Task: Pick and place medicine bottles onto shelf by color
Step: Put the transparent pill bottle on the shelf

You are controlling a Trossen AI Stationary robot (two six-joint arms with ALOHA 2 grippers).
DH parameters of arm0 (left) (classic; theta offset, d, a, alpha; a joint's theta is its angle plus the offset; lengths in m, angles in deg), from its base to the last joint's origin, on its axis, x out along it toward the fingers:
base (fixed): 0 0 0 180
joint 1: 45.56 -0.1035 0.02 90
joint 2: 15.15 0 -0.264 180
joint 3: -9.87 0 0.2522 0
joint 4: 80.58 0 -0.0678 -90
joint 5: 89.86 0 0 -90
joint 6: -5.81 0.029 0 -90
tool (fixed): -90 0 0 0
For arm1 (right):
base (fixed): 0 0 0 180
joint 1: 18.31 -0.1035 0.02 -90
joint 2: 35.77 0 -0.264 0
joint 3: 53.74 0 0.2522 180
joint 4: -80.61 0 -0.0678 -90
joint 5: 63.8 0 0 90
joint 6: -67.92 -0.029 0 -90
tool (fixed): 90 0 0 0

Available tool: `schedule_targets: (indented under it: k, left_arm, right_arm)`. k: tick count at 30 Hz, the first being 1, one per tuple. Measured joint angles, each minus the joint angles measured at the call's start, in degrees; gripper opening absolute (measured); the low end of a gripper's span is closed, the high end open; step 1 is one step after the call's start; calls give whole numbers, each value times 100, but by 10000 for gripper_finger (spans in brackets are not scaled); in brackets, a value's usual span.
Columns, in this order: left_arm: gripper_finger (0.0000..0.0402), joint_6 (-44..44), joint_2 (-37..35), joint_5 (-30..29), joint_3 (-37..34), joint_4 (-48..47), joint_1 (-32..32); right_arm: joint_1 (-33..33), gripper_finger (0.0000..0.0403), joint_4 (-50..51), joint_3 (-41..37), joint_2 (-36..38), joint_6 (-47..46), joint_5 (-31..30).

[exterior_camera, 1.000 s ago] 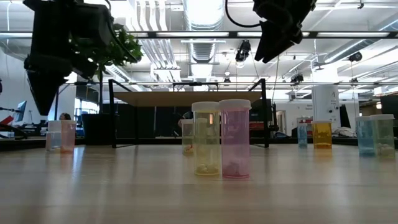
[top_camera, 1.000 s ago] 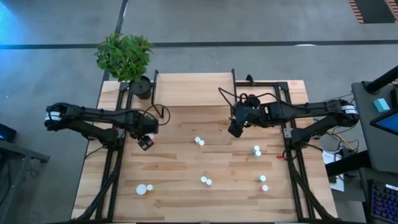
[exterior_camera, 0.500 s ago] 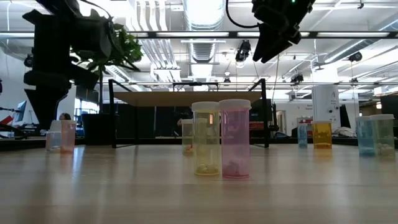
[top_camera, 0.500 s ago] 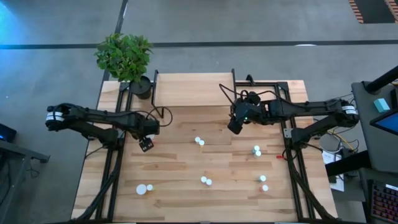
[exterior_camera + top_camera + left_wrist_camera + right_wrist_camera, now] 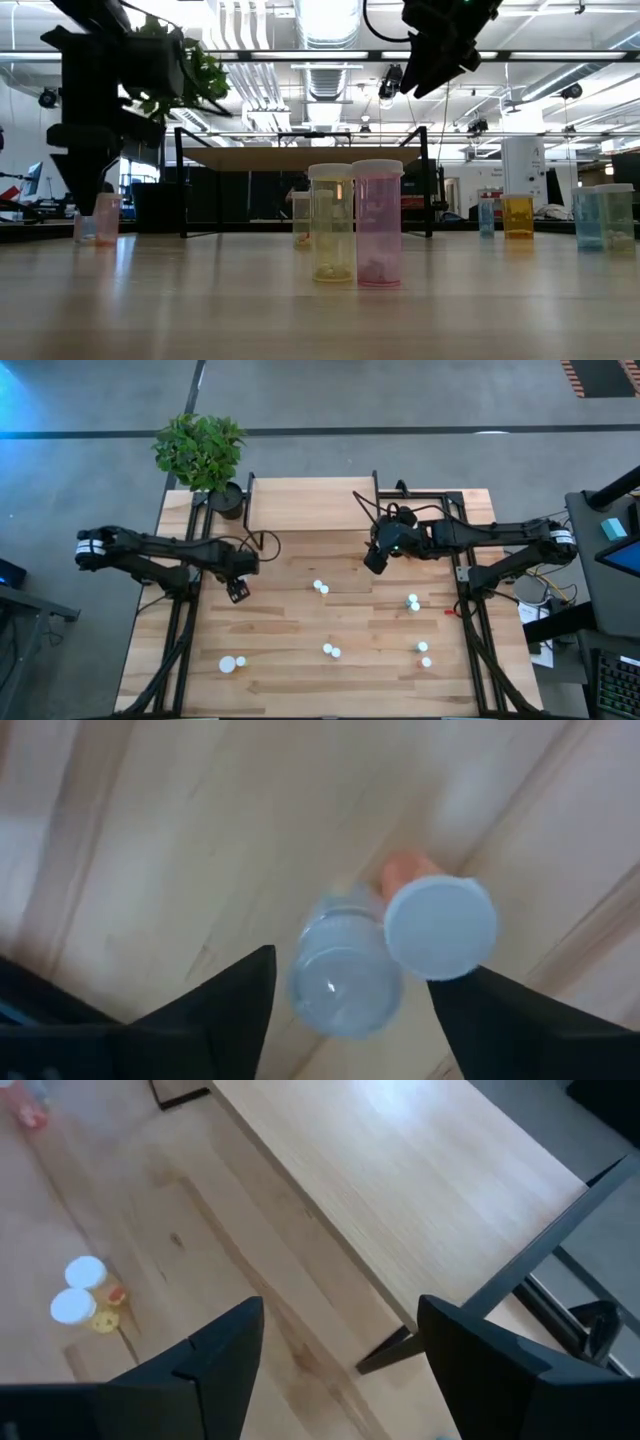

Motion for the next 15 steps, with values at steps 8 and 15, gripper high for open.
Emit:
schedule_targets:
  k: [8, 15]
  left_arm:
    - [193, 302, 320, 147, 15, 42, -71]
    - [165, 445, 199, 114, 105, 34, -104]
  right_arm:
    - [-4, 251, 21, 52, 0, -69, 24]
    - [-4, 245, 12, 215, 2, -12, 20]
